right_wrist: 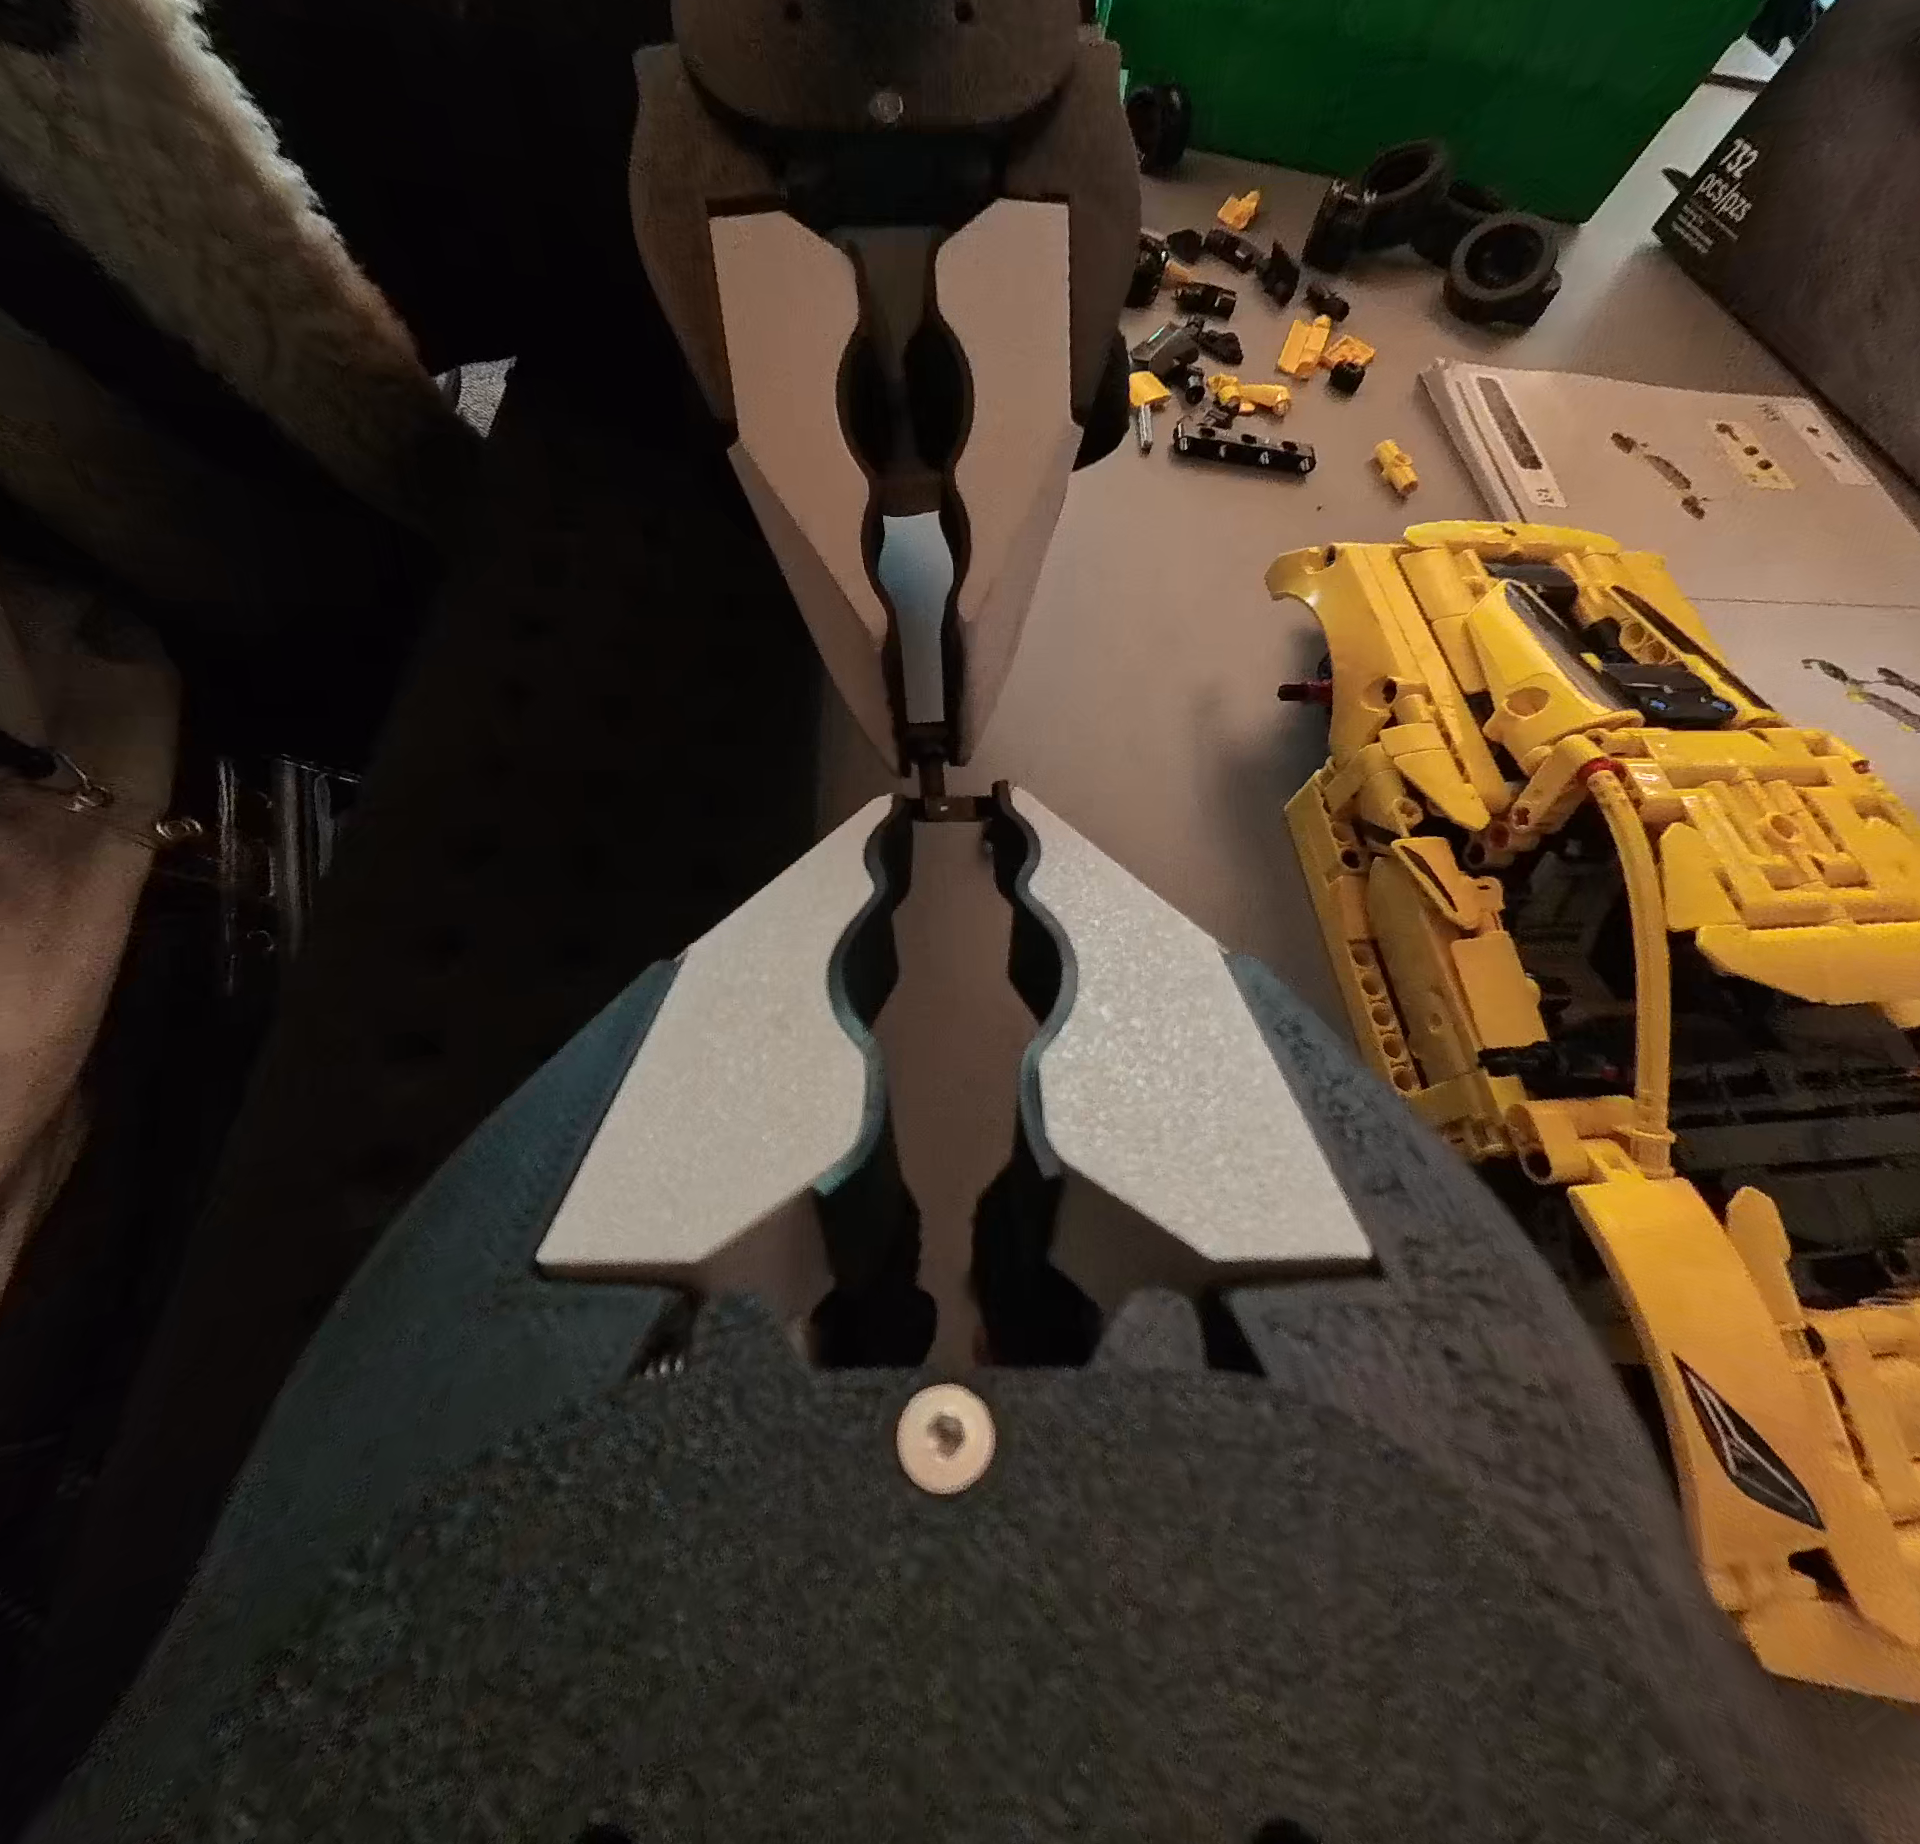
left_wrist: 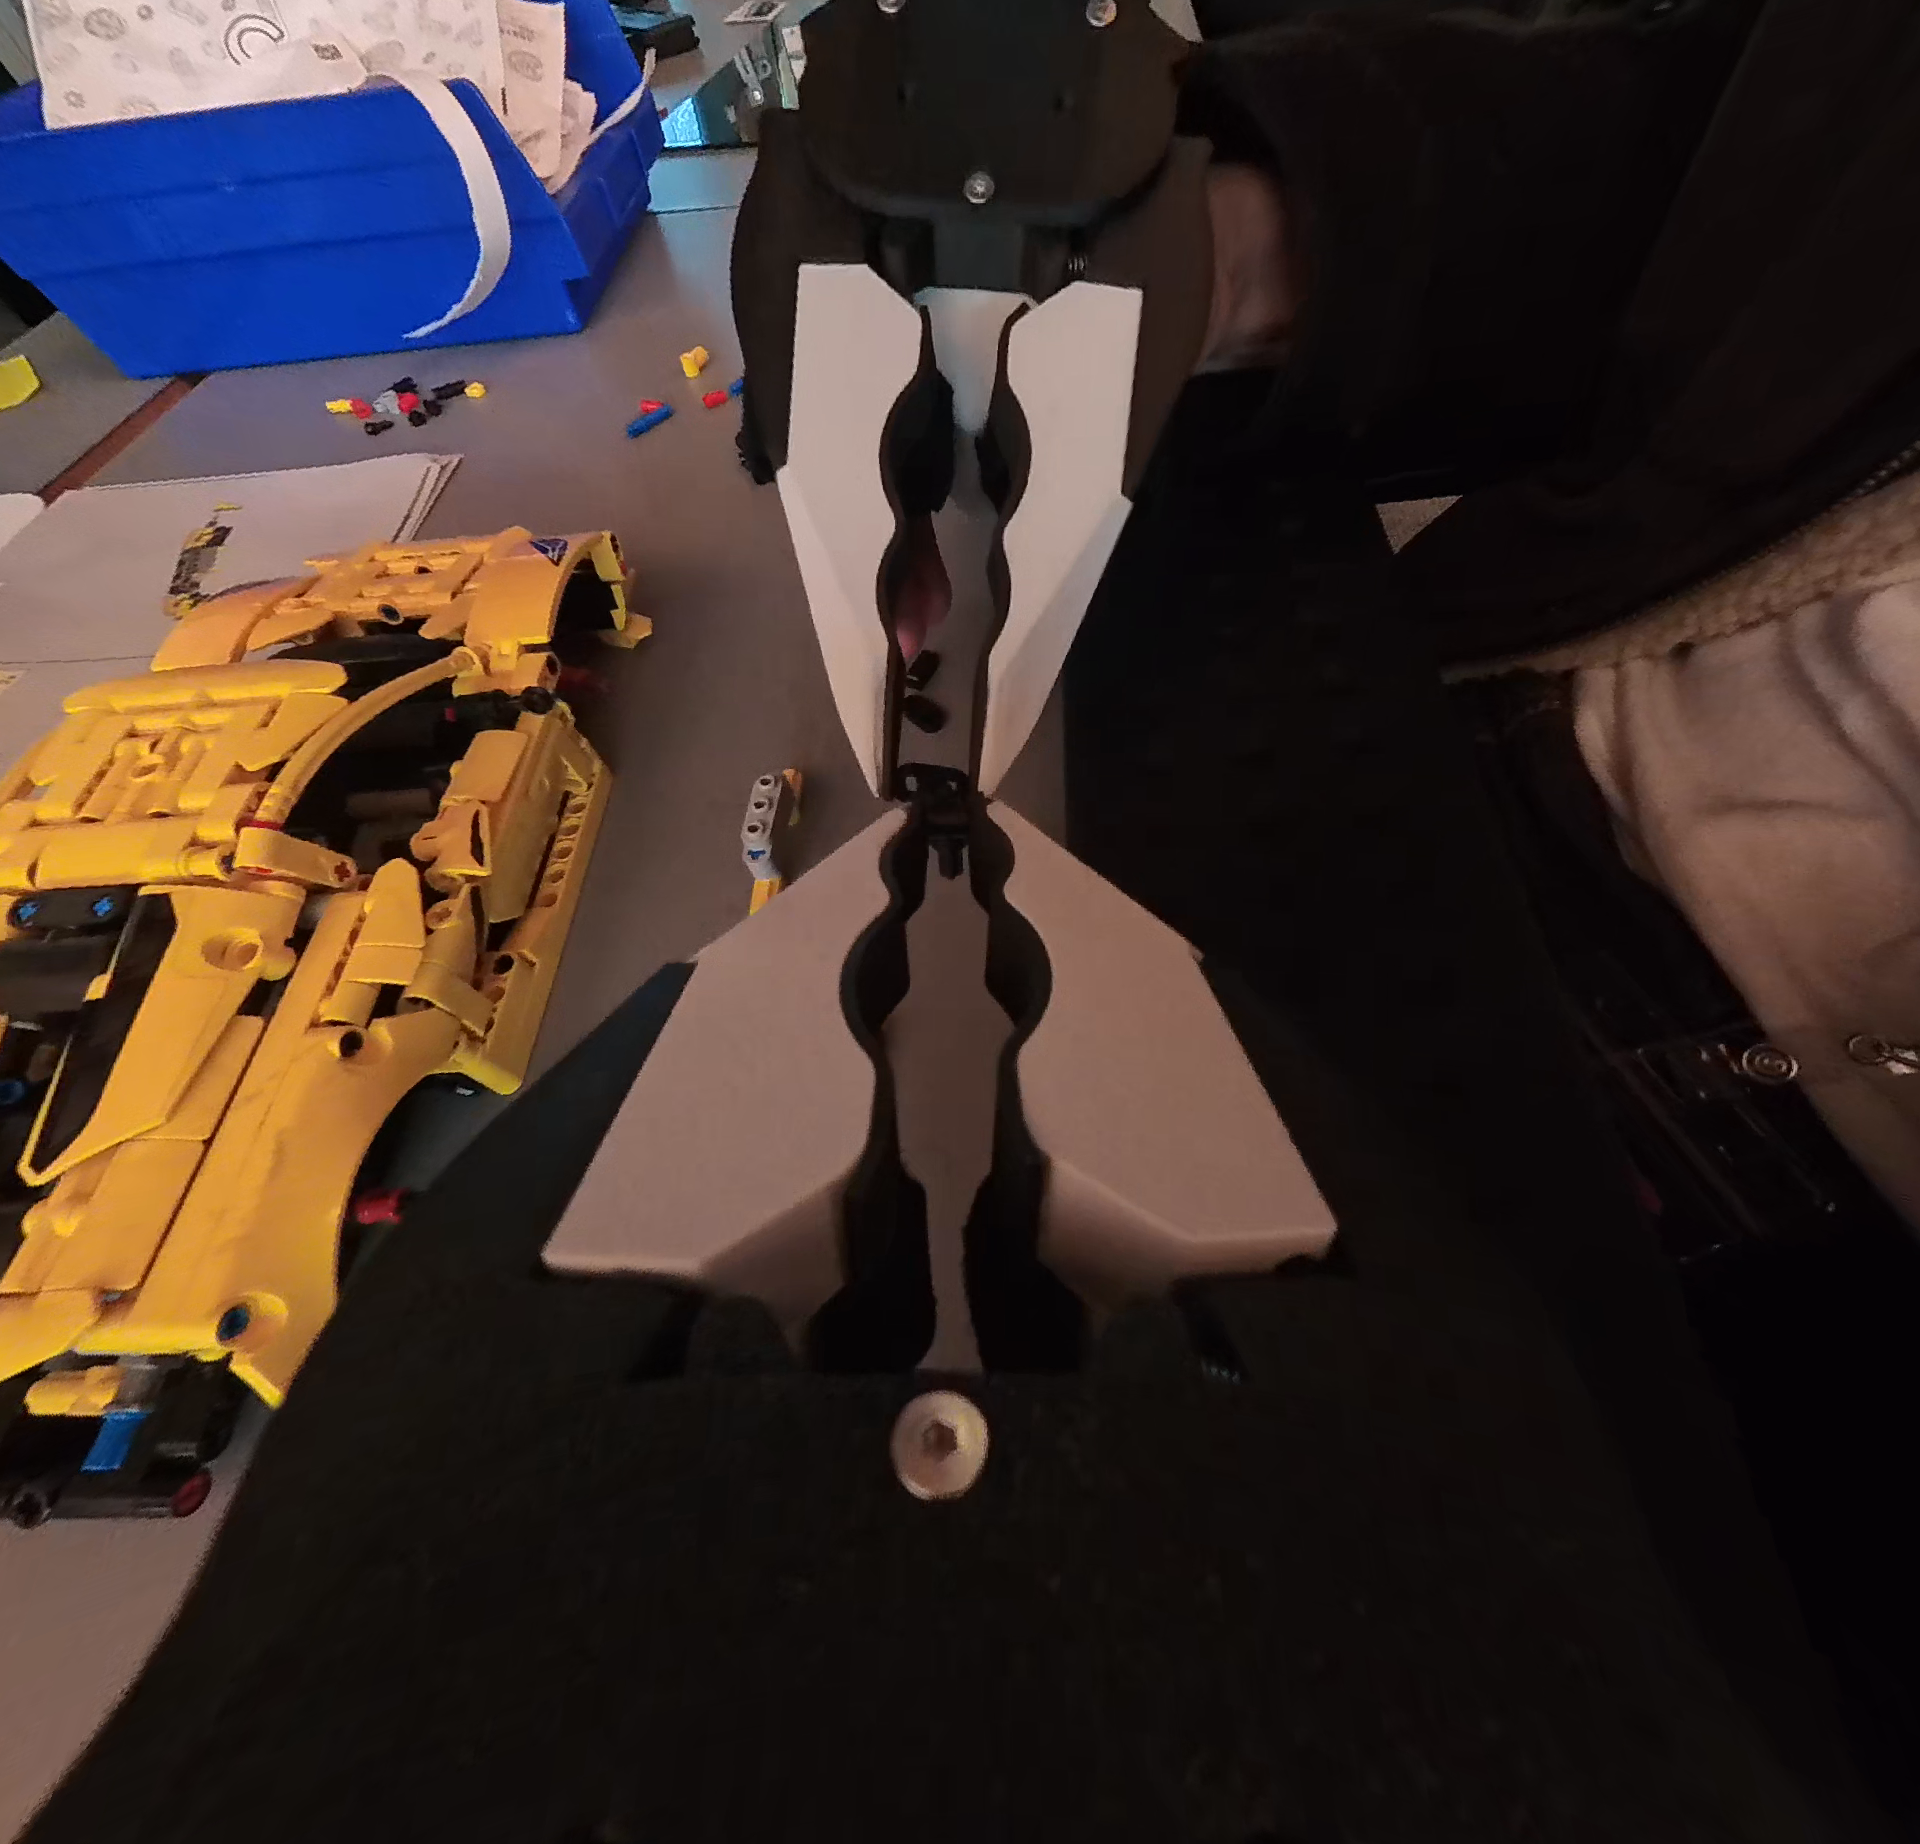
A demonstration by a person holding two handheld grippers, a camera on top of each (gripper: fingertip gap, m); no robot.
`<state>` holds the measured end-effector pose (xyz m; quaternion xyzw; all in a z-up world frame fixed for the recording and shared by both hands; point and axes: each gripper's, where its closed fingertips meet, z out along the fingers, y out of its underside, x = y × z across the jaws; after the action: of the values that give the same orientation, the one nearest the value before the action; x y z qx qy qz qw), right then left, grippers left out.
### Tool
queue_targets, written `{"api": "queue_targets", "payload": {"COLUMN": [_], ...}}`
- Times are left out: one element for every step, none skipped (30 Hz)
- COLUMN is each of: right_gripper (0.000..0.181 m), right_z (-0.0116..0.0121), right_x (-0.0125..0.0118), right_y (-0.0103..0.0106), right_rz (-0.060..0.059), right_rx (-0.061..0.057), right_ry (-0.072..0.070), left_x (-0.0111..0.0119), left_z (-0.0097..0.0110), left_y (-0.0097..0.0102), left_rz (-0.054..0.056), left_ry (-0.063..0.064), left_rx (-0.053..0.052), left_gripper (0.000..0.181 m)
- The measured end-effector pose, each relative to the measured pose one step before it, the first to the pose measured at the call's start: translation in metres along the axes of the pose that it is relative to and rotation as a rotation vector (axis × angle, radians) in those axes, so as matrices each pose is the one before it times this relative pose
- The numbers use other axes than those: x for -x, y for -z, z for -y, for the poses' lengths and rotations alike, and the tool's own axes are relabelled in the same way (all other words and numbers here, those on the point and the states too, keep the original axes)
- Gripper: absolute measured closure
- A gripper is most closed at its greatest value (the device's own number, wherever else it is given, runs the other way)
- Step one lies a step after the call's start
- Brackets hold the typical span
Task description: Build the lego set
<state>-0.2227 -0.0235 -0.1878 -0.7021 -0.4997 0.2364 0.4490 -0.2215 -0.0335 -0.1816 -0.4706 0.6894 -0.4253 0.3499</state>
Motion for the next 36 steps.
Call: {"api": "queue_targets", "payload": {"right_gripper": [0.167, 0.167, 0.167, 0.167, 0.167, 0.167, 0.167, 0.167, 0.167, 0.167, 0.167, 0.167, 0.167, 0.167, 0.167, 0.167, 0.167, 0.167, 0.167, 0.167, 0.167, 0.167, 0.167, 0.167, 0.167, 0.167, 0.167, 0.167, 0.167, 0.167, 0.167, 0.167, 0.167, 0.167, 0.167, 0.167], "right_z": [-0.00065, -0.00117, -0.0011, -0.00068, -0.00033, -0.00095, -0.00173, -0.00239, -0.00272, -0.0028, -0.00187, -0.00113, -0.00058, -0.00038, -0.00075, -0.00134, -0.00203, -0.00244, -0.00231, -0.00126, -0.00078, -0.00114, -0.00095, -0.00083, -0.00026, 0.00012, 0.0001, 0.00058, 0.00047, 0.00017, 0.00015, 0.00078, 0.00171, 0.0013, 0.00134, 0.00028], "right_x": [0.00058, 0.0003, -0.00013, 0.00032, 0.00045, 0.00008, -0.00002, 0.0005, 0.00102, 0.00028, -0.00015, -0.00026, -0.00105, -0.00096, -0.00121, -0.00076, 0.00009, 0.00051, 0.00056, 0.00077, 0.00115, 0.00049, 0.00009, -0.00003, -0.0007, -0.00085, -0.00076, -0.00084, -0.00071, -0.00071, -0.00036, -0.00069, -0.00168, -0.00118, -0.00128, -0.0012], "right_y": [-0.00022, -0.0008, -0.00067, -0.00043, -0.00035, -0.0006, -0.00102, -0.00139, -0.00168, -0.00172, -0.00109, -0.00032, 0.0, -0.00016, -0.00039, -0.00073, -0.00114, -0.00168, -0.00178, -0.0009, -0.0008, -0.001, -0.0006, -0.00023, 0.00022, 0.00046, 0.00041, 0.00068, 0.00031, 0.00008, 0.00002, 0.00046, 0.00116, 0.00161, 0.00201, 0.00216], "right_rz": [0.0024, -0.0005, -0.0049, -0.0043, -0.0022, -0.0023, -0.0048, -0.006, -0.0005, -0.001, -0.0003, 0.0031, 0.0012, 0.0019, -0.0023, -0.0021, 0.0, -0.0016, -0.0037, -0.0024, 0.004, 0.0033, 0.0003, -0.0028, -0.0059, -0.0025, -0.0006, -0.0049, -0.0084, -0.01, -0.0067, -0.0057, -0.0085, -0.0033, -0.0032, -0.001], "right_rx": [0.0045, 0.0074, 0.008, 0.0069, 0.004, 0.0061, 0.0132, 0.019, 0.0191, 0.0165, 0.0104, 0.0076, 0.0027, -0.0005, 0.0016, 0.0082, 0.013, 0.0146, 0.0157, 0.0112, 0.0072, 0.0066, 0.0055, 0.0069, 0.0003, -0.0052, -0.0051, -0.005, -0.0015, 0.0013, -0.0002, -0.0073, -0.0154, -0.0157, -0.0164, -0.01], "right_ry": [-0.0002, -0.0005, 0.0043, 0.0069, 0.0075, 0.0038, 0.0078, 0.0142, 0.01, 0.0009, -0.0046, -0.0113, -0.0163, -0.0156, -0.0104, -0.0076, -0.0014, 0.0056, 0.0088, 0.0114, 0.0051, -0.0013, 0.0018, 0.0074, 0.0043, -0.0027, -0.0046, 0.0002, 0.0072, 0.0101, 0.0076, 0.001, -0.0031, -0.0062, -0.0132, -0.0313], "left_x": [-0.00045, -0.0001, -0.00015, -0.00031, -0.00024, -0.00003, 0.00001, -0.0004, -0.00053, 0.00014, 0.00039, 0.0006, 0.00093, 0.00109, 0.00098, 0.00042, -0.00035, -0.00077, -0.00078, -0.00122, -0.0011, -0.00045, -0.00022, 0.00014, 0.00045, 0.00076, 0.00077, 0.00087, 0.00073, 0.00058, 0.00046, 0.00097, 0.0018, 0.00233, 0.00227, 0.0014], "left_z": [-0.00067, -0.0011, -0.00105, -0.00071, -0.00073, -0.00112, -0.00178, -0.00254, -0.00276, -0.0024, -0.00145, -0.00051, -0.00023, -0.00024, -0.00074, -0.00138, -0.00204, -0.00228, -0.00189, -0.00073, -0.00058, -0.001, -0.00086, -0.0004, 0.00003, 0.00018, 0.0003, 0.00038, 0.00015, 0.00008, 0.00016, 0.00084, 0.0009, -0.00085, -0.00297, -0.00209], "left_y": [-0.00038, -0.00054, -0.00044, -0.00026, -0.00019, -0.00051, -0.00105, -0.00131, -0.0015, -0.00146, -0.00115, -0.00073, -0.00054, -0.00046, -0.00078, -0.00113, -0.00153, -0.00175, -0.00156, -0.00122, -0.00105, -0.00098, -0.00078, -0.00071, -0.00019, 0.00007, 0.00039, 0.0005, 0.00042, 0.00021, 0.00028, 0.00082, 0.00134, 0.00114, 0.00047, 0.00018], "left_rz": [-0.004, -0.0023, -0.0014, -0.0044, -0.005, -0.0011, 0.0019, 0.0002, 0.0, 0.0051, 0.0087, 0.0104, 0.0128, 0.0136, 0.0131, 0.0093, 0.0025, -0.0005, 0.0005, -0.0021, -0.0051, -0.0024, 0.0007, 0.0031, 0.0065, 0.0062, 0.004, 0.003, 0.0031, 0.0036, 0.0025, 0.0034, 0.0063, 0.0088, 0.0087, 0.0053], "left_ry": [0.0037, 0.0034, 0.0037, 0.0079, 0.0099, 0.0051, -0.0024, -0.0059, -0.0053, -0.009, -0.0145, -0.015, -0.0151, -0.0152, -0.0149, -0.0129, -0.0079, -0.0073, -0.0098, -0.0075, -0.0004, 0.0014, -0.0021, -0.004, -0.0059, -0.0025, 0.0034, 0.0039, 0.0015, -0.0009, 0.0005, 0.0049, 0.0072, 0.0067, 0.0045, 0.0034], "left_rx": [0.0043, 0.0069, 0.0062, 0.0041, 0.0039, 0.0073, 0.0123, 0.0159, 0.0172, 0.0164, 0.0121, 0.0068, 0.0046, 0.0058, 0.0086, 0.0114, 0.014, 0.0158, 0.0143, 0.0088, 0.006, 0.0064, 0.0059, 0.0048, 0.0025, -0.0003, -0.0038, -0.0048, -0.0021, 0.0002, -0.0015, -0.0071, -0.0092, 0.0016, 0.0115, 0.0066], "left_gripper": [0.174, 0.174, 0.174, 0.174, 0.174, 0.174, 0.174, 0.174, 0.174, 0.174, 0.175, 0.175, 0.175, 0.175, 0.175, 0.175, 0.175, 0.175, 0.174, 0.175, 0.175, 0.175, 0.174, 0.174, 0.174, 0.174, 0.174, 0.174, 0.174, 0.174, 0.174, 0.174, 0.175, 0.175, 0.174, 0.174]}}
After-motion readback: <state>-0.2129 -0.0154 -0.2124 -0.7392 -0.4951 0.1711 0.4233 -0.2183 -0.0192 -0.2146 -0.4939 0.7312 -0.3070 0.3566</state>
